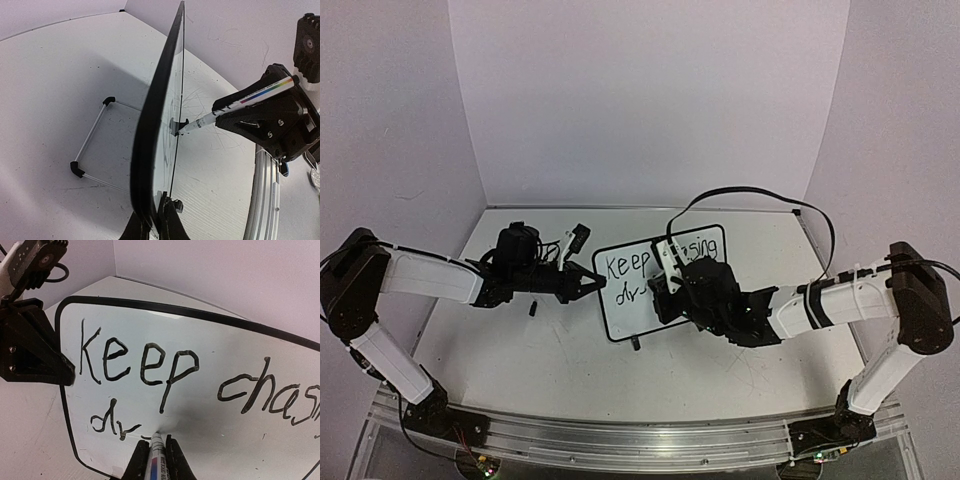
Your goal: Write a sentence on the whiteboard
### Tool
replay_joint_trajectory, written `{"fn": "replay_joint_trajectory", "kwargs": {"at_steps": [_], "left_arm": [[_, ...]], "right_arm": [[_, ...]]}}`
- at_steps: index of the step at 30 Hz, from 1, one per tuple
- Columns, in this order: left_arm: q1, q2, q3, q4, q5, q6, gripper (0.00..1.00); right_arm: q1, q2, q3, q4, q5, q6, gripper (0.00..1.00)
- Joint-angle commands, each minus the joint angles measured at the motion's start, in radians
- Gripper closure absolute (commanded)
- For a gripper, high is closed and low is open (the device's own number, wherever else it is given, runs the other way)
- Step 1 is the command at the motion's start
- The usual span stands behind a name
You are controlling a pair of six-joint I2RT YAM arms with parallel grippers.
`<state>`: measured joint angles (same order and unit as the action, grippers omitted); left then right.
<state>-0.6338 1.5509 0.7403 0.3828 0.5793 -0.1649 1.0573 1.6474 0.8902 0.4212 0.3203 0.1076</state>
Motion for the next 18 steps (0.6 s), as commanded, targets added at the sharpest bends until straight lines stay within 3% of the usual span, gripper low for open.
{"fn": "replay_joint_trajectory", "kwargs": {"at_steps": [1,18], "left_arm": [[0.019,-0.007,0.031,-0.048,-0.147,0.077,1.00],[0.019,-0.006,0.031,-0.048,-0.147,0.081,1.00]], "right_arm": [[-0.009,-0.003,0.039,0.059,0.021,-0.007,1.00],[-0.009,0.040,0.052,0.041,-0.031,0.017,1.00]]}}
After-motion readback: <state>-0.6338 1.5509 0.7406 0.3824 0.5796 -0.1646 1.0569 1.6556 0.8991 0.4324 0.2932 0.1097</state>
